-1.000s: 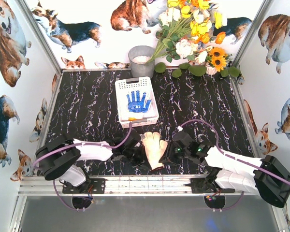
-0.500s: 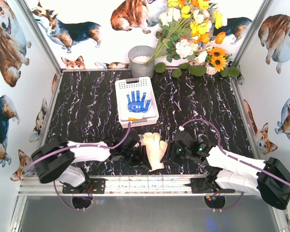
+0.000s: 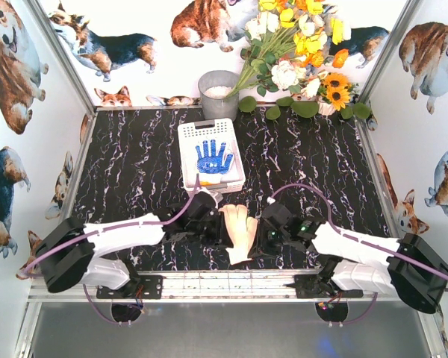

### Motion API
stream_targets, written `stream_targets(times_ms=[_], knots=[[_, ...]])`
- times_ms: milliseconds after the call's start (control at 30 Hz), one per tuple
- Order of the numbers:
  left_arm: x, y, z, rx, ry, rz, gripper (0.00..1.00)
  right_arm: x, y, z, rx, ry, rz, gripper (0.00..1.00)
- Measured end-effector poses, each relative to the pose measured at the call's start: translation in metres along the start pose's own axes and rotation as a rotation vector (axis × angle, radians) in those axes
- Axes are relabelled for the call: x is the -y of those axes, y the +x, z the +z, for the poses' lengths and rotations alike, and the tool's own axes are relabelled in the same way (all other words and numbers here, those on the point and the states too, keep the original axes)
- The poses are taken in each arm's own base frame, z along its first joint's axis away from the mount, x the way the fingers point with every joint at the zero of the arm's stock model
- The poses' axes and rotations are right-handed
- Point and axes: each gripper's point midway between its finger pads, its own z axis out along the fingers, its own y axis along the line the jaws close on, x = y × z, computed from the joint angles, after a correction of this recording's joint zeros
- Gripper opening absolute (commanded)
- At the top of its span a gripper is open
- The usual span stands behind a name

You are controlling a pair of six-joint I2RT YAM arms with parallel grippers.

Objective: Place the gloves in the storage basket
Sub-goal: Pair the glove with the glove.

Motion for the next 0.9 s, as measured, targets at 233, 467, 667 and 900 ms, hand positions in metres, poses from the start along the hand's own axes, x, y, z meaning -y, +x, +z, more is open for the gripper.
stream_targets(times_ms=[233, 467, 667, 900], knots=[[0.0, -0.021, 0.024, 0.019, -0.014, 0.073, 0.12, 0.01, 0.002, 0.009, -0.028, 0.053, -0.007, 0.1], [-0.026, -0.018, 0.041, -0.029, -0.089, 0.13, 0.11, 0.005, -0.007, 0.008, -0.009, 0.081, -0.036, 0.03], [-0.038, -0.013, 0.04, -0.054, -0.119, 0.136, 0.13, 0.006, -0.015, 0.005, 0.027, 0.109, -0.055, 0.18], [-0.034, -0.014, 0.03, -0.044, -0.105, 0.152, 0.25, 0.003, -0.019, 0.002, 0.045, 0.09, -0.043, 0.41]])
